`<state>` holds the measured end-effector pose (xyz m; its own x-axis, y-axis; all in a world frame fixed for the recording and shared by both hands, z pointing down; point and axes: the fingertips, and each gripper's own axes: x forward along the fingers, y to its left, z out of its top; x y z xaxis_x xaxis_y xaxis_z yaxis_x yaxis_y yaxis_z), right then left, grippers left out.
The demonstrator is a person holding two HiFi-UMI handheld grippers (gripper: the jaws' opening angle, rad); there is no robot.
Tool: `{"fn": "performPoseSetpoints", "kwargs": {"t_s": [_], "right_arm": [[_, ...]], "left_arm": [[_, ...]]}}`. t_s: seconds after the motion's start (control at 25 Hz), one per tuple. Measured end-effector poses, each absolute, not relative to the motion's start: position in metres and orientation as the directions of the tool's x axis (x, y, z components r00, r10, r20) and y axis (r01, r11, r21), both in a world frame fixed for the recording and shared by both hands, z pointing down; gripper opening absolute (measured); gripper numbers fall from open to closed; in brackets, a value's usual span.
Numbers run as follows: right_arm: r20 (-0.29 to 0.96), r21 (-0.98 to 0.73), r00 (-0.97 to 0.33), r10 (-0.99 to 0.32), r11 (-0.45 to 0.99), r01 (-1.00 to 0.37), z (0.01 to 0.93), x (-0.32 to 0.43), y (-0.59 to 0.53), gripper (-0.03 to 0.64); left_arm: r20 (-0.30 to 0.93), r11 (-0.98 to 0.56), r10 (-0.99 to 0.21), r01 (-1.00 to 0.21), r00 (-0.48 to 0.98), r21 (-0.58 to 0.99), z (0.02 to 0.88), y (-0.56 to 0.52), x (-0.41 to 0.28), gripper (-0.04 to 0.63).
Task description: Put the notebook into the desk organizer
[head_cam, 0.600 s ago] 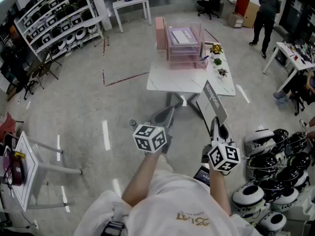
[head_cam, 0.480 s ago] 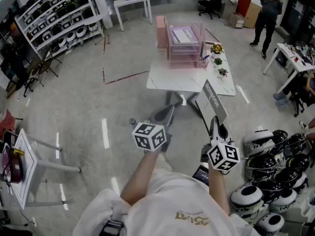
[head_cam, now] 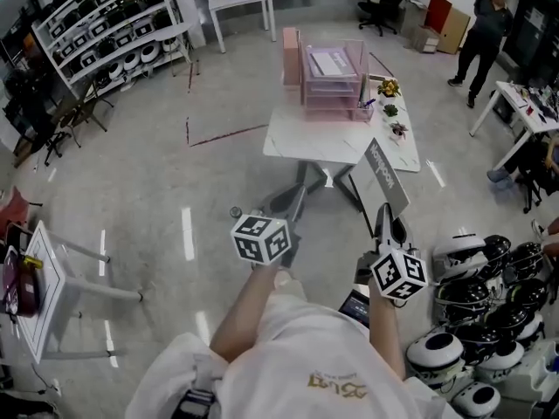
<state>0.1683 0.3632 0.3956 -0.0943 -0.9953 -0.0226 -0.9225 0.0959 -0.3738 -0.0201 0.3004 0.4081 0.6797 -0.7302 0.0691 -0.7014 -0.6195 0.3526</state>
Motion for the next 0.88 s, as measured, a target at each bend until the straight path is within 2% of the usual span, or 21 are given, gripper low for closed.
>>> {"fn": "performPoseSetpoints", "kwargs": {"t_s": [0.48, 0.88], "right_arm": [[-0.028, -0.424, -0.123, -0.992, 0.123, -0.897, 0.403, 0.167, 0.319, 0.020], [-0.004, -0.419, -0.098, -0.995, 0.091, -0.903, 0.403, 0.168, 0.161, 0.020]], "left_arm": [[0.078, -0.603, -0.742, -0.713, 0.666, 0.358, 0.415, 0.255, -0.025, 0.014], [0.081, -0.617, -0.715, -0.681, 0.694, 0.394, 0.421, 0.092, -0.027, 0.014]]}}
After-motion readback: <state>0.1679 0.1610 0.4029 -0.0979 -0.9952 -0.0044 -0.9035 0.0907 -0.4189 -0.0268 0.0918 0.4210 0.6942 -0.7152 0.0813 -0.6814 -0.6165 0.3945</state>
